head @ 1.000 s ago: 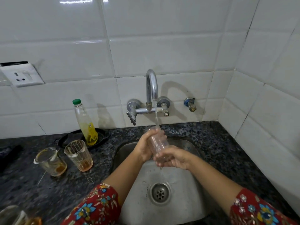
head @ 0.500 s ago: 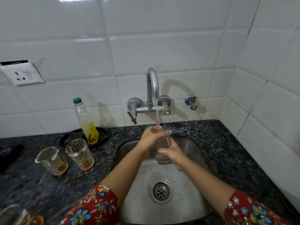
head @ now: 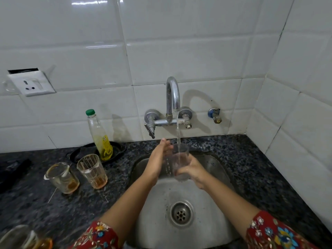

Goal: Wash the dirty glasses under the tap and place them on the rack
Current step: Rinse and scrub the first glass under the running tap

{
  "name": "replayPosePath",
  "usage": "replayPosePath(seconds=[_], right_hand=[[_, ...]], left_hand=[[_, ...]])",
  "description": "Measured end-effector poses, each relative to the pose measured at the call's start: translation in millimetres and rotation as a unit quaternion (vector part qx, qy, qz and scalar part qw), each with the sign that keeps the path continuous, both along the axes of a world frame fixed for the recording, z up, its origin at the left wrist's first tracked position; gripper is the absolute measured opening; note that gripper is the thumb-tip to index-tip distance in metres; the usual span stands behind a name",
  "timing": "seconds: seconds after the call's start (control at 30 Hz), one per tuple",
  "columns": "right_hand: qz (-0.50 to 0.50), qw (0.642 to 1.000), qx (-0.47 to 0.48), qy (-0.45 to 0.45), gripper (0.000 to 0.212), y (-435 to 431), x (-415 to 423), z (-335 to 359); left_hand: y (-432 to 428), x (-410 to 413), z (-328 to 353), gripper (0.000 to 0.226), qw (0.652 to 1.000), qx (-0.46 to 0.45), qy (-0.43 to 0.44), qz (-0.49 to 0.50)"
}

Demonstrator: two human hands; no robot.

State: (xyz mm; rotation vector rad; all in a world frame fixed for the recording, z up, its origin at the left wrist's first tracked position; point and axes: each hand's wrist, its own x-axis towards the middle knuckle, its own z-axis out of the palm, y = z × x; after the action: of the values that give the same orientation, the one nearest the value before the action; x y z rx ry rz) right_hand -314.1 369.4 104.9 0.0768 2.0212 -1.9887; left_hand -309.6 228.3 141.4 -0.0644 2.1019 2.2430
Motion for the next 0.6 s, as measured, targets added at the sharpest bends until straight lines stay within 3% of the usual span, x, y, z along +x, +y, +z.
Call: replayPosePath(seconds=[0.1,0.2,0.3,0.4,0.47,0.6], right_hand=[[0.057,0.997,0.061,-0.004,0.062,-4.7,9.9,2.6],[0.069,0.989,0.135,-0.005,0.054,8.9,10.8,12.2],[0.079,0.963,0.251,0.05,0.045,17.9,3.3,33.5],[0.067,0.873,0.449,0.177,0.061,5.2,-5.6,52.9],[0.068,0.826,0.515,0.219,0.075,-10.1,-14.5,59.7],[0.048,0.818,0.535,0.204,0.07,-30.6,-30.0,68.9]], left_hand=[[-2.1,3.8,-8.9,0.05,0.995,-0.069,0.068,-0.032],[-4.8,3.5,-22.1,0.044,0.984,-0.167,0.064,-0.019],[-2.2,7.9,-33.2,0.043,0.995,-0.064,-0.074,0.01],[0.2,9.1,-49.6,0.057,0.965,0.092,-0.245,-0.004],[2.2,7.4,-55.1,0.07,0.933,0.179,-0.311,-0.015],[1.8,-5.3,-55.0,0.078,0.911,0.231,-0.34,-0.019]])
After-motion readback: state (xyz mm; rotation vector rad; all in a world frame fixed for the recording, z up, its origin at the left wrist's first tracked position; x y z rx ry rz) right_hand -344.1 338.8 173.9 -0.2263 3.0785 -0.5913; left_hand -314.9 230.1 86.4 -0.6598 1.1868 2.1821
